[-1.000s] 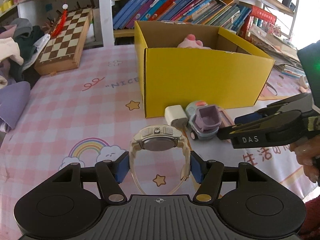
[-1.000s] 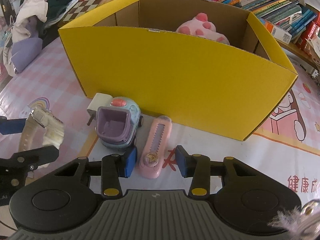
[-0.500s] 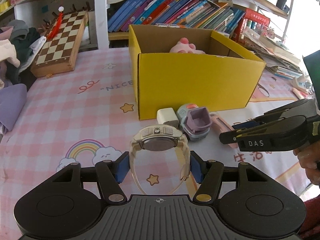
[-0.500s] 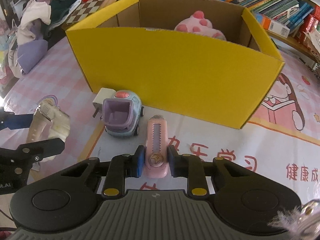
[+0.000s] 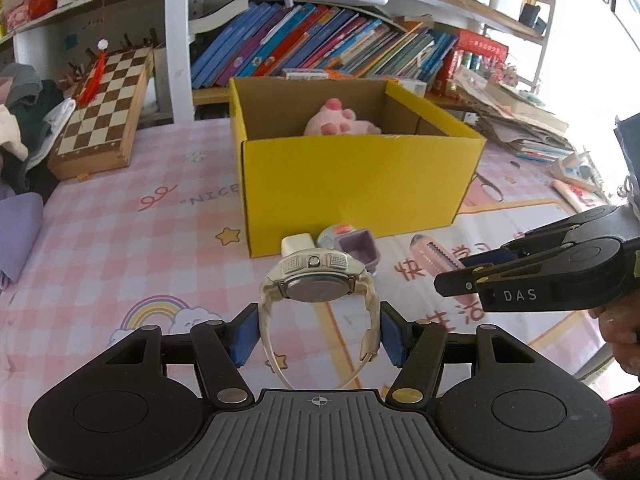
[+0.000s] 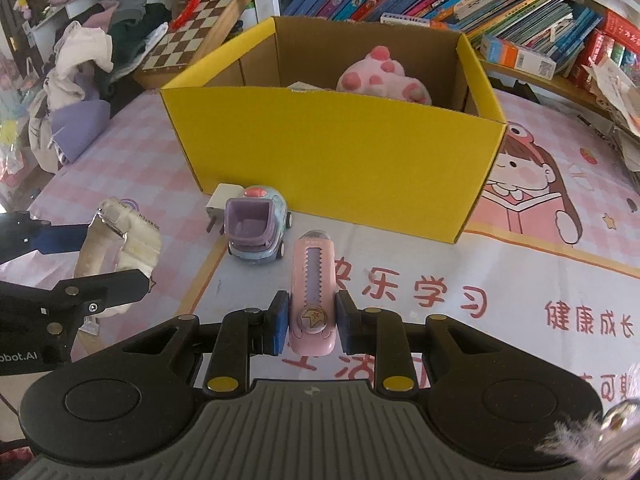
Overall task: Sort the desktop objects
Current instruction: 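Lift and carry the watch and pink case over the yellow box with both grippers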
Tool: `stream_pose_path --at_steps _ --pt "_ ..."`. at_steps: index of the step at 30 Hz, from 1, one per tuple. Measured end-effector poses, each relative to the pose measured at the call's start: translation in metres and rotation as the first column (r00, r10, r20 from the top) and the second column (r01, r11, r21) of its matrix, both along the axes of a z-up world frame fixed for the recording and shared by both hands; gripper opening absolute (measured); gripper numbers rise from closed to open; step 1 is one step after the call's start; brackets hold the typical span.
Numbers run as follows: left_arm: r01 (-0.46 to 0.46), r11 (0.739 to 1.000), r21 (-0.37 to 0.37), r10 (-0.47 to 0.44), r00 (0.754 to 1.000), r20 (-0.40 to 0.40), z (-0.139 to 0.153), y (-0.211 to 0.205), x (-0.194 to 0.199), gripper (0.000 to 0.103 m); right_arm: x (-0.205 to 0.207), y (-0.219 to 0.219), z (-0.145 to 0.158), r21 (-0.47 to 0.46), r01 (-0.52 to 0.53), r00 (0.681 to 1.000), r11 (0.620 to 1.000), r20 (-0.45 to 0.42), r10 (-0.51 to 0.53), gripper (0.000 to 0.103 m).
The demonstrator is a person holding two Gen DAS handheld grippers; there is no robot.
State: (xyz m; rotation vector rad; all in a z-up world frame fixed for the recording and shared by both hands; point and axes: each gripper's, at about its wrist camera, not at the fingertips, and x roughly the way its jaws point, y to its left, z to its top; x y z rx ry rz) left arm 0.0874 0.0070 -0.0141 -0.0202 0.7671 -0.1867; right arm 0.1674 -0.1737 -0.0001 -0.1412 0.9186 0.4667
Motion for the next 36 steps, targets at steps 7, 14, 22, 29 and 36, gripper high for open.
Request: stream_pose_path --at_steps 7,14,22,29,36 --pt "0.029 1.000 -0.011 -0.029 0.999 0.025 0.011 -0.006 -0.005 0.061 -0.011 -0.011 0.009 0.018 0.017 1.000 1.000 0.004 -0.017 0.023" --pt "0.052 0.998 -0.017 -0.051 0.997 0.066 0.028 -0.009 -0.005 0.061 -0.013 -0.023 0.032 0.063 0.029 0.998 0.998 0.051 -0.032 0.023" --pt "0.066 0.998 -0.004 -0.065 0.987 0.148 0.058 -0.014 0.013 0.061 0.006 -0.029 0.072 0.122 -0.009 0.989 0.993 0.145 -0.009 0.023" --pt "0.055 0.998 0.044 -0.063 0.974 0.220 0.081 -0.015 0.041 0.061 0.042 -0.032 0.098 0.121 -0.066 0.973 0.990 0.226 0.037 0.023" --pt "0.038 0.994 0.105 -0.065 0.962 0.264 0.097 -0.020 0.081 0.061 0.086 -0.029 0.109 0.072 -0.144 0.955 0.987 0.270 0.119 0.023"
